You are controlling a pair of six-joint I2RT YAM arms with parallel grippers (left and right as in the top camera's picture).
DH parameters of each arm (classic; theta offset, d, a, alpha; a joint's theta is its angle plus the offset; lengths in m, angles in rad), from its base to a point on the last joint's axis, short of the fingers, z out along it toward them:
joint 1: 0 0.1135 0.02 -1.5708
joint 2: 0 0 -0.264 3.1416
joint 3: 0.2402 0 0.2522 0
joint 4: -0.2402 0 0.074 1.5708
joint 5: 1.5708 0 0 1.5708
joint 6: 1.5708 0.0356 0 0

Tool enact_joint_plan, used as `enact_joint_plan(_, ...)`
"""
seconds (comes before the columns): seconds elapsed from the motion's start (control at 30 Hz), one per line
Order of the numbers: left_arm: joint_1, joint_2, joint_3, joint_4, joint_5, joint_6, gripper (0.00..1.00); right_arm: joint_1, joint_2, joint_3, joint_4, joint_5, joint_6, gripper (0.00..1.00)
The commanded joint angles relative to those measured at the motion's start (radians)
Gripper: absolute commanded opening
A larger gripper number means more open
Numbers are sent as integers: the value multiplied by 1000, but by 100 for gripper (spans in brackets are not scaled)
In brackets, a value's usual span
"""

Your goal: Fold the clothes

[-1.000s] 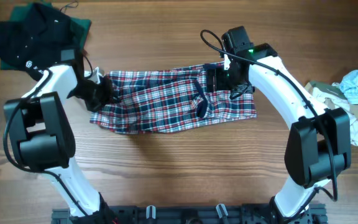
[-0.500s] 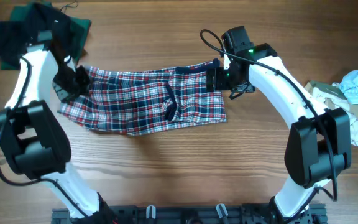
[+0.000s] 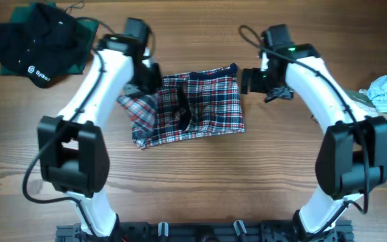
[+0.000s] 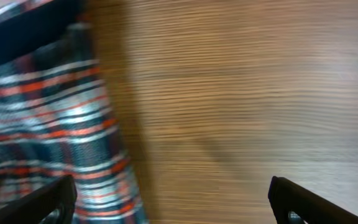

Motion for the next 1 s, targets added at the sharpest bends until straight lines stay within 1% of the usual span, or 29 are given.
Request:
enact_joint_plan(0.0,-67,-31,42,35,2,-93,4,-56,23,9,-18,20,-4,100)
enact_joint_plan(0.27,-142,-31,141,88,5,-130,4,-79,23,9,-20,19,-26,100)
enact_joint_plan(0.37,-169,-31,142,126,5,-150,4,-79,23,9,-23,20,-28,100)
enact_joint_plan(0.63,-243,-28,142,175,5,-150,6,-79,23,9,-35,19,-29,100)
enact_joint_plan(0.87,-259,-28,142,191,5,-150,8,-79,23,9,-52,19,-26,100)
enact_joint_plan(0.97,-259,-28,142,184,0,-149,7,-79,23,9,-50,19,-26,100)
